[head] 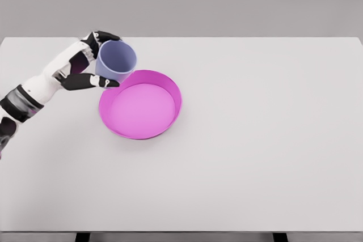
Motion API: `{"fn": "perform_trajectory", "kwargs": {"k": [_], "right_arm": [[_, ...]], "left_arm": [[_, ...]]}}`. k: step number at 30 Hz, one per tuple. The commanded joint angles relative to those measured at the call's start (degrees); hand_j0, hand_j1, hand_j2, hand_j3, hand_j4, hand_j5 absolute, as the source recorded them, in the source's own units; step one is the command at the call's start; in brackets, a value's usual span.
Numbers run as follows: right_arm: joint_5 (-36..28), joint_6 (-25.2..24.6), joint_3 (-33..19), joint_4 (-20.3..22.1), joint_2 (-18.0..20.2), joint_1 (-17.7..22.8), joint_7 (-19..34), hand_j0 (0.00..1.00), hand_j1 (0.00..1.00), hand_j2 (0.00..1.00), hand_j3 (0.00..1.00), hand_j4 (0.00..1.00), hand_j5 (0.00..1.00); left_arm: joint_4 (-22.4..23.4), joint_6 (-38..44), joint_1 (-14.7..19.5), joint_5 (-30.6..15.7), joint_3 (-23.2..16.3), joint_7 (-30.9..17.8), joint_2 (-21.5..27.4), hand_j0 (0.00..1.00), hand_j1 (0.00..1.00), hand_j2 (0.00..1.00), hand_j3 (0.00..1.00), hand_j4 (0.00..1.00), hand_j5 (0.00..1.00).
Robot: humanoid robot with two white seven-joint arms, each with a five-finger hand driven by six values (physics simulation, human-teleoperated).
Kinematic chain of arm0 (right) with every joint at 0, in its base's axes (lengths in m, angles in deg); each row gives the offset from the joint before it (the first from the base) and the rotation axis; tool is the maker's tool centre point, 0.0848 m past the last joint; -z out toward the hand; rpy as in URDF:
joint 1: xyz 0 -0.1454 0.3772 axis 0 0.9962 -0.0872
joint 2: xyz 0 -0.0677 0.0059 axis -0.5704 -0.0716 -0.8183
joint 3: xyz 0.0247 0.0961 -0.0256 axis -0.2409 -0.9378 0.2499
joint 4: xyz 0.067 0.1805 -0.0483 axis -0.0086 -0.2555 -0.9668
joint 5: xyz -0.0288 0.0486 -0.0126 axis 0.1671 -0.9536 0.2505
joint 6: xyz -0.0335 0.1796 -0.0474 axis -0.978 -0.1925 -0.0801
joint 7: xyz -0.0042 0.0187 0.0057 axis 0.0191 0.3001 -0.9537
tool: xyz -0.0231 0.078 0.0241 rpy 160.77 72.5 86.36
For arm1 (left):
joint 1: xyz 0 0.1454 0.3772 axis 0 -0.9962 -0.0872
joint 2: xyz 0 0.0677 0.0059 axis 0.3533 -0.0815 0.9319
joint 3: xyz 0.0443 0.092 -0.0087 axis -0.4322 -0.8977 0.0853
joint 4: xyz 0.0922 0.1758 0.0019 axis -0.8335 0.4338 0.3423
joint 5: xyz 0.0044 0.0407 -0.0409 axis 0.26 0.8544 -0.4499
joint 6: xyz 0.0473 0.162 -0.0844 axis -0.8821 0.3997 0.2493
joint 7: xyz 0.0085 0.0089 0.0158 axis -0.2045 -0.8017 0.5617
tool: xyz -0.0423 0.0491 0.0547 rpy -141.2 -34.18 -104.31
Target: Flip the cup with left arm and place it on the plate
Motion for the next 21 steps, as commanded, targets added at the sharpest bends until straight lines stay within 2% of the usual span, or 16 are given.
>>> {"fn": "perform_trajectory", "kwargs": {"k": [1, 8, 10, 14, 16, 21], "right_arm": [[-0.01, 0.00, -0.01, -0.01, 0.01, 0.00, -0.06, 1.00, 1.00, 1.00, 1.00, 1.00, 1.00], [-0.01, 0.00, -0.01, -0.01, 0.01, 0.00, 0.02, 1.00, 1.00, 1.00, 1.00, 1.00, 1.00], [-0.01, 0.00, -0.01, -0.01, 0.01, 0.00, 0.02, 1.00, 1.00, 1.00, 1.00, 1.00, 1.00], [-0.01, 0.00, -0.01, -0.01, 0.01, 0.00, -0.06, 1.00, 1.00, 1.00, 1.00, 1.00, 1.00], [-0.01, 0.00, -0.01, -0.01, 0.01, 0.00, 0.02, 1.00, 1.00, 1.00, 1.00, 1.00, 1.00], [-0.01, 0.00, -0.01, -0.01, 0.01, 0.00, 0.02, 1.00, 1.00, 1.00, 1.00, 1.00, 1.00]], "left_arm": [[-0.96, -0.74, -0.18, -1.33, -0.14, 0.11, -2.41, 0.47, 0.47, 0.47, 0.47, 0.47, 0.47], [-1.05, -0.74, -3.08, -5.81, -0.41, 0.11, -7.95, 0.47, 0.47, 0.47, 0.47, 0.47, 0.47], [-0.96, -2.14, -3.08, -9.41, -2.87, 0.20, -8.21, 0.47, 0.47, 0.47, 0.47, 0.47, 0.47], [0.35, -2.76, -3.34, -8.98, -2.87, 1.16, -9.27, 0.47, 0.47, 0.47, 0.47, 0.47, 0.47], [3.69, -3.02, -3.34, -8.63, -2.87, 1.69, -11.20, 0.47, 0.47, 0.47, 0.47, 0.47, 0.47], [5.72, -3.11, -2.90, -3.71, -2.25, 1.87, -11.38, 0.47, 0.47, 0.47, 0.47, 0.47, 0.47]]}}
